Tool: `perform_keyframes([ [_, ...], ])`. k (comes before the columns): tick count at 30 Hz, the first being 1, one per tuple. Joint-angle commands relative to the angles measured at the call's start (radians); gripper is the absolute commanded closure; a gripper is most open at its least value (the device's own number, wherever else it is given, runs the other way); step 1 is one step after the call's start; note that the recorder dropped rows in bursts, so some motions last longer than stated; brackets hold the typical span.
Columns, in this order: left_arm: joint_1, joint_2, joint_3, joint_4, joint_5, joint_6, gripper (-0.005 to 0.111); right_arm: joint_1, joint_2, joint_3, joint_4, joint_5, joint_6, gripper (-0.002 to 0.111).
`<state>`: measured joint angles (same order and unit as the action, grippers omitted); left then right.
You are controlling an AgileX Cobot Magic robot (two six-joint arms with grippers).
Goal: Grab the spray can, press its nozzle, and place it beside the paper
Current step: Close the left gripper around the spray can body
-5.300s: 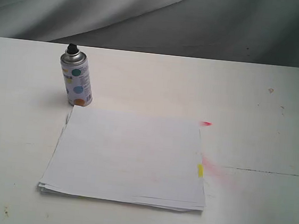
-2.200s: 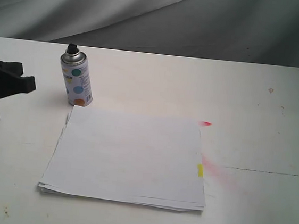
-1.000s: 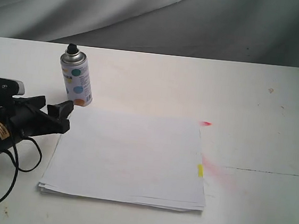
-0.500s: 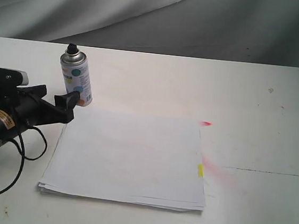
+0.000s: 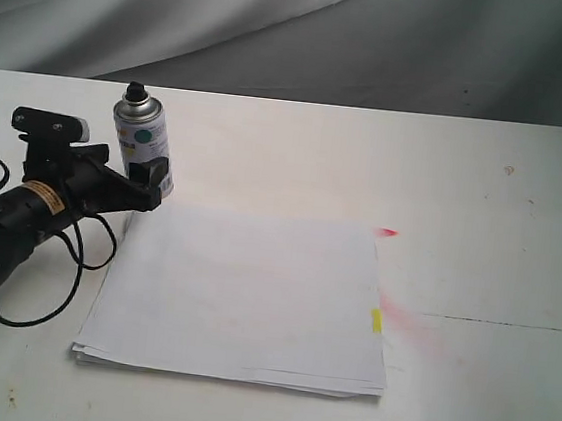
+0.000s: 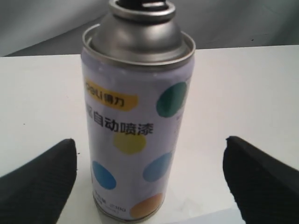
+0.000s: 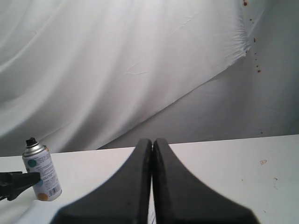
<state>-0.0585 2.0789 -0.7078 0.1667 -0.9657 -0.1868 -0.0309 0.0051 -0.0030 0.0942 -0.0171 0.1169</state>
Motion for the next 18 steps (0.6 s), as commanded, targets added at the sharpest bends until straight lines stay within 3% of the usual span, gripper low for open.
perform_keyframes([
  [1,-0.005,0.055,-0.059,0.001,-0.006,0.011,0.027,-0.006,-0.005,0.003,0.003,-0.005,0.000,0.108],
  [18,-0.003,0.169,-0.193,-0.015,-0.055,0.013,0.026,-0.006,-0.005,0.003,0.003,-0.005,0.000,0.108],
])
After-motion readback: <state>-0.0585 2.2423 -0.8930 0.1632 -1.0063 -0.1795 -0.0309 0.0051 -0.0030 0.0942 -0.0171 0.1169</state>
